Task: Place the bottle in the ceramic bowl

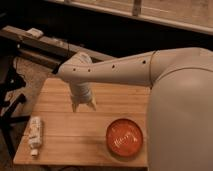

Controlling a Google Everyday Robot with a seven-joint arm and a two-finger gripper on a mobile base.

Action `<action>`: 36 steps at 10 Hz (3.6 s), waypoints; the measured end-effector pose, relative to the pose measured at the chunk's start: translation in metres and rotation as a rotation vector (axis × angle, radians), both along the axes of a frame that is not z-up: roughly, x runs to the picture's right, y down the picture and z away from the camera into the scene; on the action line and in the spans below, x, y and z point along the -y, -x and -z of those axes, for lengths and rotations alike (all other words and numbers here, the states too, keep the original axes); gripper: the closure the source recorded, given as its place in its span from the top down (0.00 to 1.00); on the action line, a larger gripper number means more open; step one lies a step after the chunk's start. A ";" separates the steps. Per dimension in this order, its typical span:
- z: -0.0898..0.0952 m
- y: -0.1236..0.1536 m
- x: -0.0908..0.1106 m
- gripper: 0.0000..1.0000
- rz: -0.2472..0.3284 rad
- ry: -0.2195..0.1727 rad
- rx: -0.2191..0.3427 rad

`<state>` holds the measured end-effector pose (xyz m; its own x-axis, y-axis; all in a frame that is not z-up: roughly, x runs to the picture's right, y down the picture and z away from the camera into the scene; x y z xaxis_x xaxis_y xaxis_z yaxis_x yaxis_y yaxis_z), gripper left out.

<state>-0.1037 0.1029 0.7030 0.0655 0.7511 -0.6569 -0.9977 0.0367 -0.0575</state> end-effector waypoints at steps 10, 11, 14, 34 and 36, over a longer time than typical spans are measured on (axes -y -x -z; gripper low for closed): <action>0.000 0.000 0.000 0.65 0.000 0.000 0.000; 0.000 0.000 0.000 0.65 0.000 0.000 0.000; 0.000 0.000 0.000 0.65 0.000 0.000 0.000; 0.023 0.247 -0.170 0.65 0.413 0.134 0.378; 0.020 0.273 -0.178 0.65 0.439 0.144 0.429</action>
<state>-0.3770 0.2806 0.6830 0.6280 0.5001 -0.5962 -0.7782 0.3999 -0.4842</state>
